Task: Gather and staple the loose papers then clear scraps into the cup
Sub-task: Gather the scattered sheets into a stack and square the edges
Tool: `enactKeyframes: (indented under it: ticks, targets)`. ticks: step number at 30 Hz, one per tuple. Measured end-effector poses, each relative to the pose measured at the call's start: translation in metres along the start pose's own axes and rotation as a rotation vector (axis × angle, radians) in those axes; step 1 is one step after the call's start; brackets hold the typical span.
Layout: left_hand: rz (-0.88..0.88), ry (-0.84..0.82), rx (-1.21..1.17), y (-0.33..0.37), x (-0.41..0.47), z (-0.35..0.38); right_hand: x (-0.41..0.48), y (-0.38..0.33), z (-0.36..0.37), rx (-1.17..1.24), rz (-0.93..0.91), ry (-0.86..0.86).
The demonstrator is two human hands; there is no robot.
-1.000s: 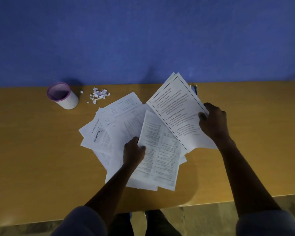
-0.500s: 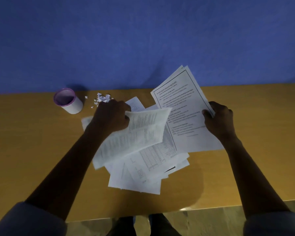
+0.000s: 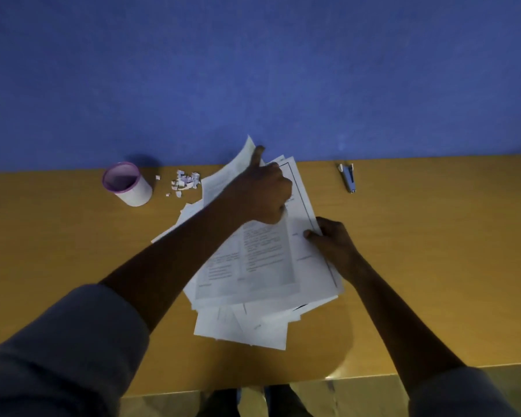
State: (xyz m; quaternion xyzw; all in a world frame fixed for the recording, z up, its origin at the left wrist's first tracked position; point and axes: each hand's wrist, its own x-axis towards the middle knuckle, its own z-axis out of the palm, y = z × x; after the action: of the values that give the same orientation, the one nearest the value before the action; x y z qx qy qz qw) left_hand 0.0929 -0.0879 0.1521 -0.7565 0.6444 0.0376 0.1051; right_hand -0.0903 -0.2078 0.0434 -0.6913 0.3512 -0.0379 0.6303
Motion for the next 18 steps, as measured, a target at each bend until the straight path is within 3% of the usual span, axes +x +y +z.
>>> enactKeyframes:
  ticks: [7,12,15,18]
  targets:
    - [0.136,0.054,-0.054,0.053,0.018,0.052,-0.014,0.021,0.024,0.241,0.122,-0.095]
    - [0.148,0.266,-0.177,0.062,0.015,0.088,-0.020,0.040,0.030,0.392,0.252,-0.064]
    - [-0.053,0.396,-0.364,0.054,-0.001,0.086,-0.024,0.043,0.027,0.467,0.237,-0.084]
    - [-0.452,0.527,-0.654,0.037,-0.028,0.100,-0.026,0.041,0.023,0.451,0.195,-0.111]
